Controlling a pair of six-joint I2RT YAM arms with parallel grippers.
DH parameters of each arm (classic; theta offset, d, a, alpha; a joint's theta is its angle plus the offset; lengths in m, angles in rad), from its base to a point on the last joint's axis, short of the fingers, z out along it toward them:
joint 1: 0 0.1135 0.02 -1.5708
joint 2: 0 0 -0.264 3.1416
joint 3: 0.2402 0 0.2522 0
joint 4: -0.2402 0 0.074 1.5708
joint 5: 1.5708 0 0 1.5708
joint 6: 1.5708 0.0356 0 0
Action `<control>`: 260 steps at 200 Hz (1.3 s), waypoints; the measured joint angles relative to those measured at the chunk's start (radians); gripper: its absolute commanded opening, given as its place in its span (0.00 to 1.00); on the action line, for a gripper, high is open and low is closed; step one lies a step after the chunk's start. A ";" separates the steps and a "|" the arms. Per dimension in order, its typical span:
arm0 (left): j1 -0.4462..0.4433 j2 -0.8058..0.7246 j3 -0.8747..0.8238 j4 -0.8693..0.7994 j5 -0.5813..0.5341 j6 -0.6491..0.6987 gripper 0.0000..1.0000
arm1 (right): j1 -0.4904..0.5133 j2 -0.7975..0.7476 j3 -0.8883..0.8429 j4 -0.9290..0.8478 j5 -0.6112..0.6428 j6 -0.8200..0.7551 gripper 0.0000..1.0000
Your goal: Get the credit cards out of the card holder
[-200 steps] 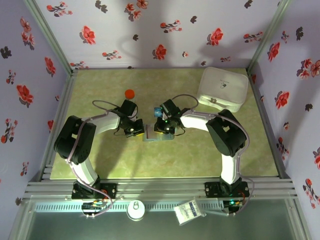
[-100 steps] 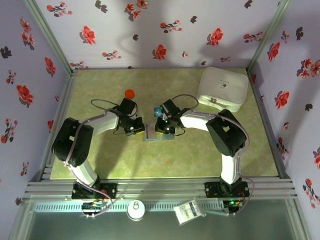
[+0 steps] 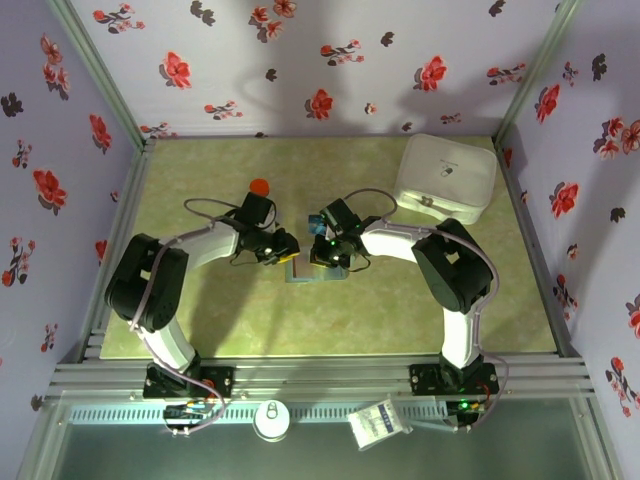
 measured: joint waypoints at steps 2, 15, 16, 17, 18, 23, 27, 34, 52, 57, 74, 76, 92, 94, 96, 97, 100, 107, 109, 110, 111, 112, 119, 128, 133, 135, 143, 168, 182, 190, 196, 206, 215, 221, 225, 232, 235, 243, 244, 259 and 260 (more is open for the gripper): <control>0.000 0.002 0.001 0.000 0.000 0.000 0.26 | 0.000 0.000 0.000 0.000 0.000 0.000 0.13; -0.003 0.013 0.002 0.000 0.001 -0.003 0.26 | -0.001 0.000 0.000 0.000 0.000 0.000 0.13; -0.003 0.014 0.002 0.000 0.001 -0.003 0.26 | -0.001 0.000 0.000 0.000 0.000 0.000 0.13; -0.003 0.015 0.002 0.000 0.001 -0.003 0.26 | -0.001 0.000 0.000 0.000 0.000 0.000 0.13; -0.003 0.016 0.002 0.000 0.001 -0.003 0.26 | -0.001 0.000 0.000 0.000 0.000 0.000 0.13; -0.004 0.019 0.003 0.000 0.003 -0.003 0.26 | -0.001 0.000 0.000 0.000 0.000 0.000 0.13; -0.004 0.021 0.004 0.000 0.004 -0.003 0.26 | -0.001 0.000 0.000 0.000 0.000 0.000 0.13; -0.005 0.024 0.005 0.000 0.005 -0.003 0.26 | -0.001 0.000 0.000 0.000 0.000 0.000 0.13; -0.006 0.026 0.008 0.000 0.007 -0.003 0.25 | -0.001 0.000 0.000 0.000 0.000 0.000 0.13; -0.006 0.026 0.010 0.000 0.008 -0.003 0.25 | -0.001 0.000 0.000 0.000 0.000 0.000 0.13; -0.009 0.030 0.014 0.000 0.008 -0.003 0.25 | -0.001 0.000 -0.002 0.000 0.000 0.000 0.13; -0.009 0.031 0.016 0.000 0.008 -0.003 0.26 | -0.001 0.000 -0.002 0.000 0.000 0.000 0.13; -0.011 0.041 0.021 0.000 0.009 -0.003 0.26 | -0.001 0.000 -0.002 0.000 0.000 0.000 0.13; -0.012 0.042 0.021 0.000 0.009 -0.003 0.26 | -0.001 0.000 -0.002 0.000 0.000 0.000 0.13; -0.012 0.043 0.021 0.000 0.010 -0.003 0.26 | -0.001 0.000 -0.002 0.000 0.000 0.000 0.13; -0.012 0.044 0.021 0.000 0.010 -0.003 0.26 | -0.001 0.000 -0.002 0.000 0.000 0.000 0.13; -0.012 0.045 0.021 0.000 0.010 -0.003 0.26 | -0.001 0.000 -0.002 0.000 0.000 0.000 0.13; -0.013 0.048 0.021 0.000 0.010 -0.003 0.27 | -0.001 0.000 -0.002 0.000 0.000 0.000 0.13; -0.013 0.048 0.021 0.000 0.010 -0.003 0.27 | -0.001 0.000 -0.002 0.000 0.000 0.000 0.13; -0.013 0.049 0.021 0.000 0.010 -0.003 0.27 | -0.001 0.000 -0.002 0.000 0.000 0.000 0.13; -0.013 0.050 0.021 0.000 0.010 -0.003 0.27 | -0.001 0.000 -0.002 0.000 0.000 0.000 0.13; -0.013 0.050 0.021 0.000 0.010 -0.003 0.27 | -0.001 0.000 -0.002 0.000 0.000 0.000 0.13; -0.014 0.052 0.021 0.000 0.010 -0.003 0.27 | -0.001 0.000 -0.002 0.000 0.000 0.000 0.13; -0.015 0.053 0.021 -0.002 0.009 -0.003 0.27 | -0.001 0.000 -0.002 0.000 0.000 0.000 0.13; -0.016 0.053 0.022 -0.003 0.006 -0.003 0.27 | -0.001 0.000 -0.002 0.000 0.000 0.000 0.13; -0.016 0.053 0.023 -0.005 0.006 -0.003 0.27 | -0.001 0.000 -0.002 0.000 0.000 0.000 0.13; -0.017 0.053 0.025 -0.009 0.004 -0.003 0.27 | -0.001 0.000 -0.002 0.000 0.000 0.000 0.13; -0.017 0.053 0.031 -0.010 -0.002 -0.002 0.28 | -0.001 0.000 -0.002 0.000 0.000 0.000 0.14; -0.019 0.054 0.036 -0.018 -0.006 -0.002 0.29 | -0.001 0.000 -0.002 0.000 0.000 0.000 0.14; -0.021 0.054 0.040 -0.024 -0.009 -0.001 0.29 | -0.001 0.000 -0.002 0.000 0.000 0.000 0.14; -0.023 0.054 0.041 -0.025 -0.013 0.001 0.30 | -0.001 0.000 -0.002 0.000 0.000 0.000 0.14; -0.026 0.054 0.042 -0.029 -0.017 0.002 0.30 | -0.001 0.000 -0.002 0.000 0.000 0.000 0.14; -0.029 0.054 0.044 -0.033 -0.022 0.002 0.31 | -0.001 0.000 -0.002 0.000 0.000 -0.001 0.14; -0.030 0.054 0.045 -0.036 -0.026 0.002 0.31 | -0.001 0.000 -0.003 0.001 0.000 -0.003 0.14; -0.031 0.054 0.046 -0.037 -0.029 0.003 0.31 | -0.001 0.000 -0.003 0.001 0.000 -0.003 0.14; -0.032 0.054 0.047 -0.040 -0.032 0.005 0.31 | -0.001 0.000 -0.005 0.001 0.000 -0.005 0.14; -0.032 0.054 0.048 -0.042 -0.034 0.005 0.31 | -0.001 0.000 -0.005 0.002 -0.001 -0.007 0.14; -0.033 0.054 0.050 -0.050 -0.040 0.007 0.31 | -0.001 0.000 -0.006 0.002 -0.001 -0.007 0.14; -0.033 0.054 0.050 -0.050 -0.041 0.008 0.31 | -0.001 0.000 -0.006 0.002 -0.001 -0.007 0.14; -0.035 0.054 0.055 -0.059 -0.050 0.010 0.31 | -0.001 0.000 -0.006 0.003 -0.003 -0.007 0.14; -0.035 0.054 0.055 -0.060 -0.050 0.010 0.31 | -0.001 0.000 -0.006 0.003 -0.003 -0.007 0.14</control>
